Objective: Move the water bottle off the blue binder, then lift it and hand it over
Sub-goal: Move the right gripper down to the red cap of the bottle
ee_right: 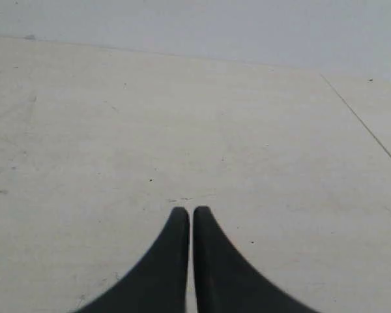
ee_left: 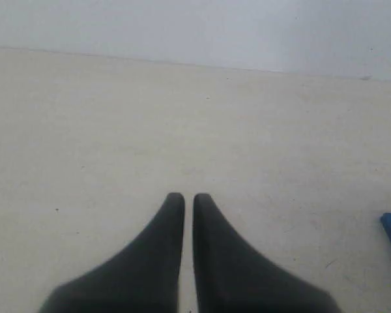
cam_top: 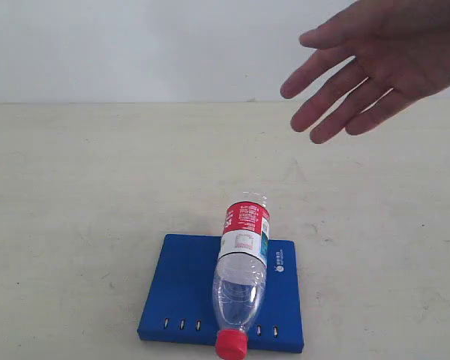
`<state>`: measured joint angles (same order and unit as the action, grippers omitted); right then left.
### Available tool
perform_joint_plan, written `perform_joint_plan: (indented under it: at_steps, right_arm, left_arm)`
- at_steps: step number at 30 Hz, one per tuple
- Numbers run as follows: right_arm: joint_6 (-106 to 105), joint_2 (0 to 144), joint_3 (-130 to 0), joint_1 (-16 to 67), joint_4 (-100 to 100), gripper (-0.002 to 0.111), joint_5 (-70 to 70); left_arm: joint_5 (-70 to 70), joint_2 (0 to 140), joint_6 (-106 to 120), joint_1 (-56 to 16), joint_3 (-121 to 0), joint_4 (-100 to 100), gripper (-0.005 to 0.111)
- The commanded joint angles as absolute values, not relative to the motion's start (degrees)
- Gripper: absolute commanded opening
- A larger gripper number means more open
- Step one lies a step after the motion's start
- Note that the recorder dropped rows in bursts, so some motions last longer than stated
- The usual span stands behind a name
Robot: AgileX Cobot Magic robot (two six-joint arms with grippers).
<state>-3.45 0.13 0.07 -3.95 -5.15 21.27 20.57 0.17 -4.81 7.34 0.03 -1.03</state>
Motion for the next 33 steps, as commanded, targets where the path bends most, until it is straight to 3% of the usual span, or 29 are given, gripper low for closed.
perform_joint_plan:
  at_steps: [1, 12, 16, 19, 24, 27, 29, 33]
  right_arm:
    - [-3.5, 0.0, 0.0, -4.0, -5.2, 0.000, 20.4]
    - [-7.2, 0.0, 0.0, -4.0, -12.4, 0.000, 16.2]
    - [16.4, 0.0, 0.0, -4.0, 19.7, 0.000, -9.2]
    - [19.9, 0.0, 0.0, -4.0, 29.8, 0.000, -16.0]
    - [40.7, 0.0, 0.0, -4.0, 30.5, 0.000, -12.0]
    - [49.4, 0.0, -2.8, -2.7, 13.8, 0.000, -2.4]
    - [48.5, 0.5, -8.4, 1.6, 6.4, 0.000, 4.0]
    - [30.6, 7.4, -16.1, 14.1, 10.3, 0.000, 14.9]
  left_arm:
    - [20.4, 0.0, -4.6, 7.4, 0.0, -1.1, 0.005]
    - [20.4, 0.0, -4.6, 7.4, 0.0, -1.1, 0.005]
    - [20.4, 0.0, -4.6, 7.4, 0.0, -1.1, 0.005]
    - [20.4, 0.0, -4.6, 7.4, 0.0, -1.1, 0.005]
    - [20.4, 0.0, -4.6, 7.4, 0.0, -1.1, 0.005]
    - [20.4, 0.0, -4.6, 7.4, 0.0, -1.1, 0.005]
    - [20.4, 0.0, -4.6, 7.4, 0.0, -1.1, 0.005]
    - [20.4, 0.0, -4.6, 7.4, 0.0, -1.1, 0.005]
